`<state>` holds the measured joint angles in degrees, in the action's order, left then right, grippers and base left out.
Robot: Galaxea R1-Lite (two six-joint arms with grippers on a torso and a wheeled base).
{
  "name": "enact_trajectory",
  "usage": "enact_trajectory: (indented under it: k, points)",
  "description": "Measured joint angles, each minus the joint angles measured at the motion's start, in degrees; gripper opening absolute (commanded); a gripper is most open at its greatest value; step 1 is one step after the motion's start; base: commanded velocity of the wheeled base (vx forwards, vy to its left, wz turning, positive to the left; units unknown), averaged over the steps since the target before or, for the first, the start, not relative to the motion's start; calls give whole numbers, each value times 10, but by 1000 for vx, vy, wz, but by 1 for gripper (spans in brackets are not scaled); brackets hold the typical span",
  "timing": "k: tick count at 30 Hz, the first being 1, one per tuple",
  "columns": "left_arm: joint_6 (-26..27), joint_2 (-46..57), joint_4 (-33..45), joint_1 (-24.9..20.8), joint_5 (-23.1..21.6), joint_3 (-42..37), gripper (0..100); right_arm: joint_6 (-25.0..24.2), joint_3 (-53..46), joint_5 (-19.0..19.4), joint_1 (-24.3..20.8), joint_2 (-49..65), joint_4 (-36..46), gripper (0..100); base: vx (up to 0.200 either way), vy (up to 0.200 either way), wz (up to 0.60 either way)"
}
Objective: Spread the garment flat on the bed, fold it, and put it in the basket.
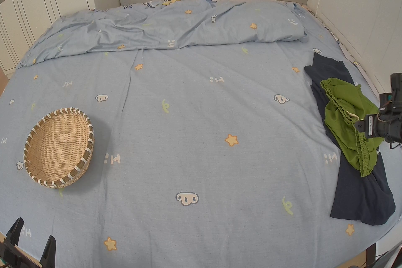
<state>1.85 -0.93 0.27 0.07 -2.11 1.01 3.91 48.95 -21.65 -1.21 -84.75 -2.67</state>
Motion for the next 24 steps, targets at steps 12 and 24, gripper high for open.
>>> enact_trajectory:
  k: [12,24]
  points:
    - [0,0,0,0,0,0,100,30,81,-57,3,-128,-15,100,0,0,0]
    - [0,0,0,0,0,0,100,28,90,-83,7,-187,-39,100,0,0,0]
